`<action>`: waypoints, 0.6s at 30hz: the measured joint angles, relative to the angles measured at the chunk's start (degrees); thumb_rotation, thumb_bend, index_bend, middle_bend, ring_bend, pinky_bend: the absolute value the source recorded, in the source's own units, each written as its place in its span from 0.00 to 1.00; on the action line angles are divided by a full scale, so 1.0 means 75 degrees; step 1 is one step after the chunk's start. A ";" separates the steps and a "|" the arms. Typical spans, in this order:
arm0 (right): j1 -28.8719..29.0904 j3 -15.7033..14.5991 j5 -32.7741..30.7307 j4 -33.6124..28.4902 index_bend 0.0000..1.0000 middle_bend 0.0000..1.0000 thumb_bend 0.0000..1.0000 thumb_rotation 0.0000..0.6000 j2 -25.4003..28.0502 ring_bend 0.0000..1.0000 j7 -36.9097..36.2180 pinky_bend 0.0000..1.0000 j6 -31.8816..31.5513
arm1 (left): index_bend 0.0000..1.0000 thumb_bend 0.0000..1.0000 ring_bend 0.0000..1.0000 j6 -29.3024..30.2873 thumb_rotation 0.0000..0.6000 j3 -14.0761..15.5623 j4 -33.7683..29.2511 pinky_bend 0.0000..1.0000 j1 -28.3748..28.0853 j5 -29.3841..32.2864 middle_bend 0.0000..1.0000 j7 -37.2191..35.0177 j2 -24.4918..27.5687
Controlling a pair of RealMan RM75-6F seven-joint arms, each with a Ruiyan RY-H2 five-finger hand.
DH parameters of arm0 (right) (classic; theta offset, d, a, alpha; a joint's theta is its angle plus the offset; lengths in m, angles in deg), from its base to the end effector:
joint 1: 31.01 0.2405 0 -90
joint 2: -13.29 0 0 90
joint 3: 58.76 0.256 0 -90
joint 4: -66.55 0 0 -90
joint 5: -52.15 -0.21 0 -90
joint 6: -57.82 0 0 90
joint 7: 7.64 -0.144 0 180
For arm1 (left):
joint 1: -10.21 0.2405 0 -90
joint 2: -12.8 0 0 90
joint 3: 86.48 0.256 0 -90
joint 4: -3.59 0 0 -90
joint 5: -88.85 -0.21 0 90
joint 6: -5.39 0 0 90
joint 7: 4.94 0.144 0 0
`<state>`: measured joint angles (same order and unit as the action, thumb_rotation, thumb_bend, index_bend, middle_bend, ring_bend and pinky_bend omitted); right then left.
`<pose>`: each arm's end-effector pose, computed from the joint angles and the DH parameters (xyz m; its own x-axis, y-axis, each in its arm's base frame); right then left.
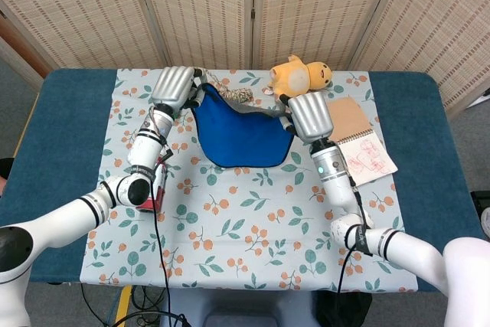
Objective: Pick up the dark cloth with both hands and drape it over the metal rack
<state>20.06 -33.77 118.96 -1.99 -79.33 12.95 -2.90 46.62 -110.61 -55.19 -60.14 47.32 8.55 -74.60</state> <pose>-0.0878 -0.4386 0.0508 0.4077 0.1736 0.8965 -0.8394 -0.3152 0.4428 -0.0200 0.5130 0.0735 0.2908 0.0617 0.9548 0.9237 -0.2782 -0.2633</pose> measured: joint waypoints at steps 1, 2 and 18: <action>0.0049 0.0006 -0.0040 0.0103 0.65 0.91 0.41 1.00 -0.0051 0.83 -0.0018 0.95 0.0015 | 0.53 0.49 0.85 -0.0030 1.00 0.0012 0.0035 0.97 -0.0016 0.0018 0.95 0.0016 -0.0018; 0.0088 0.0011 -0.0064 0.0182 0.65 0.91 0.41 1.00 -0.0085 0.83 -0.0028 0.95 0.0026 | 0.53 0.49 0.85 -0.0061 1.00 0.0034 0.0052 0.97 -0.0033 0.0035 0.95 0.0041 -0.0031; 0.0574 0.0044 -0.0365 0.1332 0.65 0.91 0.41 1.00 -0.0353 0.83 -0.0070 0.95 0.0190 | 0.54 0.49 0.85 -0.0002 1.00 -0.0019 -0.0350 0.97 -0.0148 0.0204 0.95 0.0154 0.0113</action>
<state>24.36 -33.44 116.22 8.01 -81.97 12.43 -1.47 46.61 -110.76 -57.82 -61.25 48.85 9.71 -73.75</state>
